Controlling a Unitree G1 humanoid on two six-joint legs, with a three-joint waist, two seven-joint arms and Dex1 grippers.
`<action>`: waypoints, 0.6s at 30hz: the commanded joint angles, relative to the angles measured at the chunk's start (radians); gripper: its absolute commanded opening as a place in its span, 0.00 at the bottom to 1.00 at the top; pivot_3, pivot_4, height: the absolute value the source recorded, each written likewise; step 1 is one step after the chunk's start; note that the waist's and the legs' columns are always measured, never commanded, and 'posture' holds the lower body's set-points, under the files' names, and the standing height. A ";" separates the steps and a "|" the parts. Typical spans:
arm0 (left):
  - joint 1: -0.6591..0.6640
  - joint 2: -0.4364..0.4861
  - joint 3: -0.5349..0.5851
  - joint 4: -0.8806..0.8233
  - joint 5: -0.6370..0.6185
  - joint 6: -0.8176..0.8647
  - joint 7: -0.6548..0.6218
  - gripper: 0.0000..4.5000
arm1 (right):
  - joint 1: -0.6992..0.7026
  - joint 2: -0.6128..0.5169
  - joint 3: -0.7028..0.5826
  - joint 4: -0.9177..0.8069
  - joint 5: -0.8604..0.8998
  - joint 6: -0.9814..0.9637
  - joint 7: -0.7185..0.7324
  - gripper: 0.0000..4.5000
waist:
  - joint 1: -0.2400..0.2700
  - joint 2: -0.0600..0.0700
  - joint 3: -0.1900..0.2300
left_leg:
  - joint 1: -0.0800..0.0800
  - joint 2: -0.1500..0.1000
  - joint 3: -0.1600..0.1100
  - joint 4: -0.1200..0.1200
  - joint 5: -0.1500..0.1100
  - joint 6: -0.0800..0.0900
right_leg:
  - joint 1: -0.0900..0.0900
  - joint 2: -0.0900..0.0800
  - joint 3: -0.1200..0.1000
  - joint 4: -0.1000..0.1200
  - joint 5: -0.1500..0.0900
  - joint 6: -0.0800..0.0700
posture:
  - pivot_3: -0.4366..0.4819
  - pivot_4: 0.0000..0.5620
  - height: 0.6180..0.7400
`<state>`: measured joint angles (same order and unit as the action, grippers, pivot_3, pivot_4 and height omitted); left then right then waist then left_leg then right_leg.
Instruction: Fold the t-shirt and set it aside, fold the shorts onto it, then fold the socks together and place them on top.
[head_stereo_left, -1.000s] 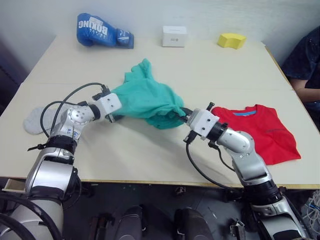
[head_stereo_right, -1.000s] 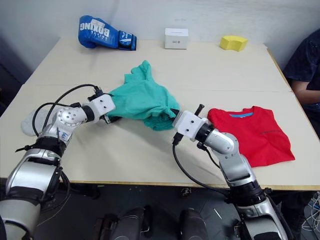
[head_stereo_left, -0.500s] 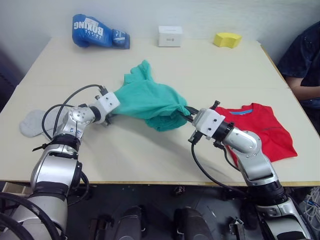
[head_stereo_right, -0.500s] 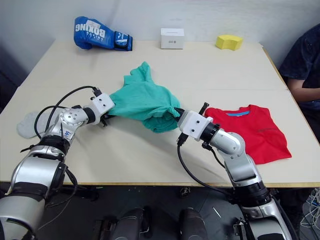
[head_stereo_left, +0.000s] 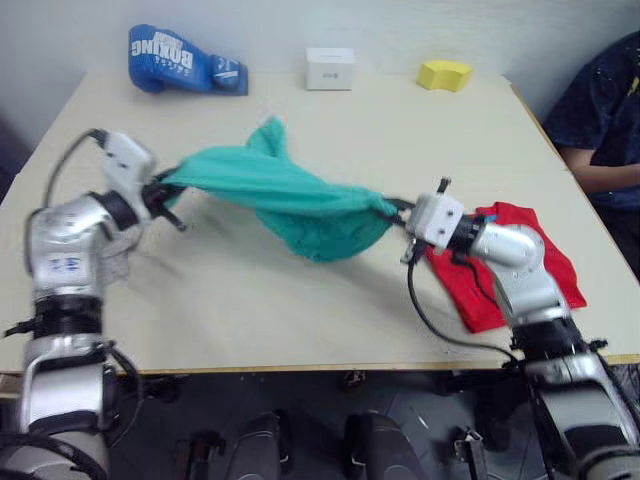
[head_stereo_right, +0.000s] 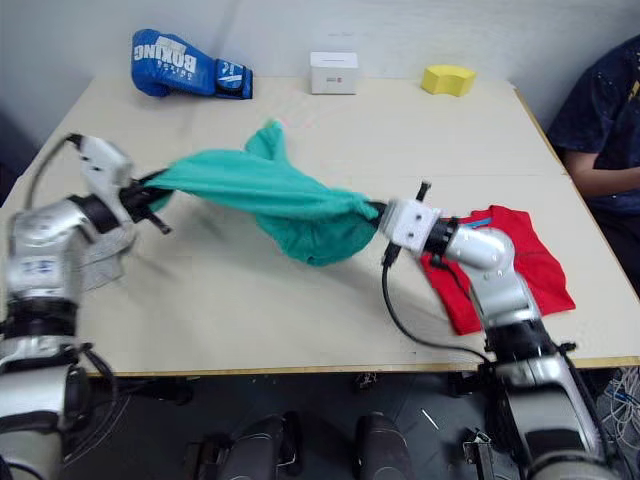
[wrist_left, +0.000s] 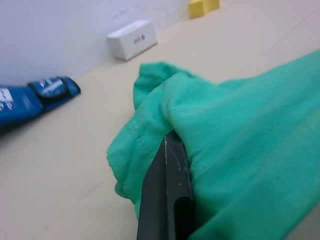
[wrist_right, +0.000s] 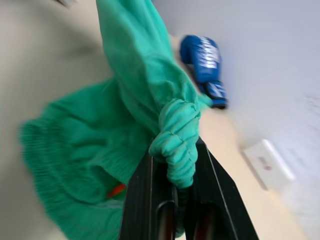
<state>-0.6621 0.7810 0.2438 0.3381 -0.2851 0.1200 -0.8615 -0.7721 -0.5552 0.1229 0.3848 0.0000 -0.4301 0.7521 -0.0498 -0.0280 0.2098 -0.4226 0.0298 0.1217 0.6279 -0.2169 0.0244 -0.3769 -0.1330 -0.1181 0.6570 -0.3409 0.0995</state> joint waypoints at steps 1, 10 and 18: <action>0.111 0.096 0.102 -0.171 -0.072 0.068 -0.062 0.00 | -0.076 -0.013 -0.051 0.124 -0.028 -0.097 -0.066 0.00 | -0.003 0.000 0.000 | 0.000 0.000 0.000 0.000 0.000 -0.001 | 0.000 0.000 0.002 0.000 0.000 0.000 | 0.48 0.27 1.00; 0.782 0.184 0.326 -0.612 -0.268 0.374 -0.246 0.00 | 0.020 0.027 -0.002 0.057 0.201 -0.143 0.230 0.00 | -0.008 0.002 0.001 | 0.001 0.001 0.001 -0.004 -0.002 -0.002 | 0.000 0.001 0.008 -0.003 -0.001 -0.001 | 0.48 0.27 1.00; 1.044 0.227 0.336 -0.783 -0.337 0.604 -0.278 0.00 | 0.397 -0.165 0.093 -0.340 0.355 0.223 0.542 0.00 | 0.027 0.004 0.002 | 0.001 0.001 -0.004 -0.004 -0.010 -0.001 | 0.002 -0.001 0.008 -0.011 0.000 -0.004 | 0.48 0.27 1.00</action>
<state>0.3807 0.9919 0.5641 -0.4185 -0.5932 0.6978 -1.1437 -0.3930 -0.6993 0.2258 0.1081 0.3352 -0.2392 1.2672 -0.0232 -0.0238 0.2117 -0.4218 0.0316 0.1180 0.6232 -0.2268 0.0229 -0.3749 -0.1343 -0.1106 0.6445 -0.3400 0.0943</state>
